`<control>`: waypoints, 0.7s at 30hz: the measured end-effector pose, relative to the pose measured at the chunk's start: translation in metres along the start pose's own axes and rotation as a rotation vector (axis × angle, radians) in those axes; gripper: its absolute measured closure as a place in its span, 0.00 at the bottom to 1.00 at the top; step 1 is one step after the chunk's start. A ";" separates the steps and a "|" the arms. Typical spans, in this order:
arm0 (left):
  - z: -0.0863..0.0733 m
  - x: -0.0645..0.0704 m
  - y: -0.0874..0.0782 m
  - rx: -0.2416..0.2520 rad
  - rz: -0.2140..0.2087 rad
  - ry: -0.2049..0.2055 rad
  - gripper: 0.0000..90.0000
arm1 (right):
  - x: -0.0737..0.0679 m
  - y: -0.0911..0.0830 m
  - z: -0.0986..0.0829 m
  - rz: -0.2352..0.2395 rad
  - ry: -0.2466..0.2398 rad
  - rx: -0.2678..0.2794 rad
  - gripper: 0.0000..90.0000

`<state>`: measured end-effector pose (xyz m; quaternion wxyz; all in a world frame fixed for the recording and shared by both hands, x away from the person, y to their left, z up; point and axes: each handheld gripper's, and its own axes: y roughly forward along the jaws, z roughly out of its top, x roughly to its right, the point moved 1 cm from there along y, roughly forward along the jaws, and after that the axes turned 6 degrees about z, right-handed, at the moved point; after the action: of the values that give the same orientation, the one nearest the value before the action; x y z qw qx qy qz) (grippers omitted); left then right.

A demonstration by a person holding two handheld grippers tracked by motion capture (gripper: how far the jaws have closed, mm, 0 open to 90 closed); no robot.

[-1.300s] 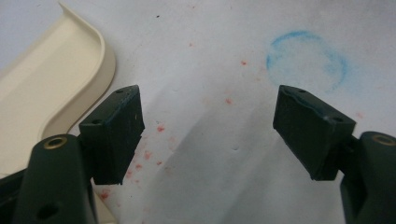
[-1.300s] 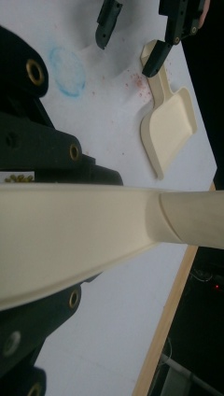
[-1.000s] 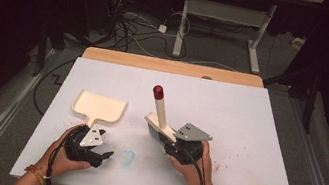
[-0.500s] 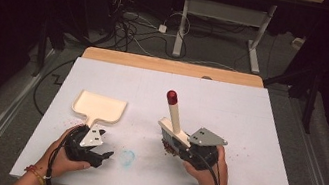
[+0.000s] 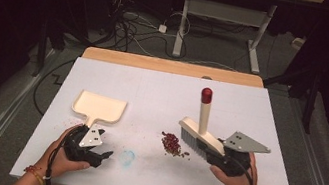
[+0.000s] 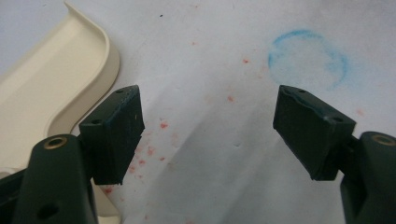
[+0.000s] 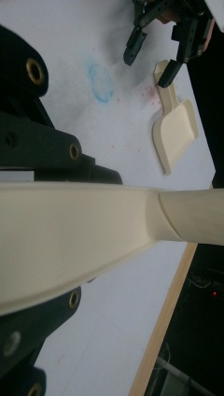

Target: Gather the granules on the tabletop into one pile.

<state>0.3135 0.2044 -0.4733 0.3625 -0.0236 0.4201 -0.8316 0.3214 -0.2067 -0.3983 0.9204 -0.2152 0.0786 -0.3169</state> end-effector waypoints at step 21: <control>0.005 0.000 0.001 0.011 0.001 0.007 0.26 | 0.047 -0.058 -0.037 0.192 0.263 -0.231 0.74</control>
<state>0.3152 0.2003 -0.4706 0.3617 -0.0183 0.4167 -0.8338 0.3159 -0.2893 -0.4064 0.8973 -0.2677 0.2544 -0.2419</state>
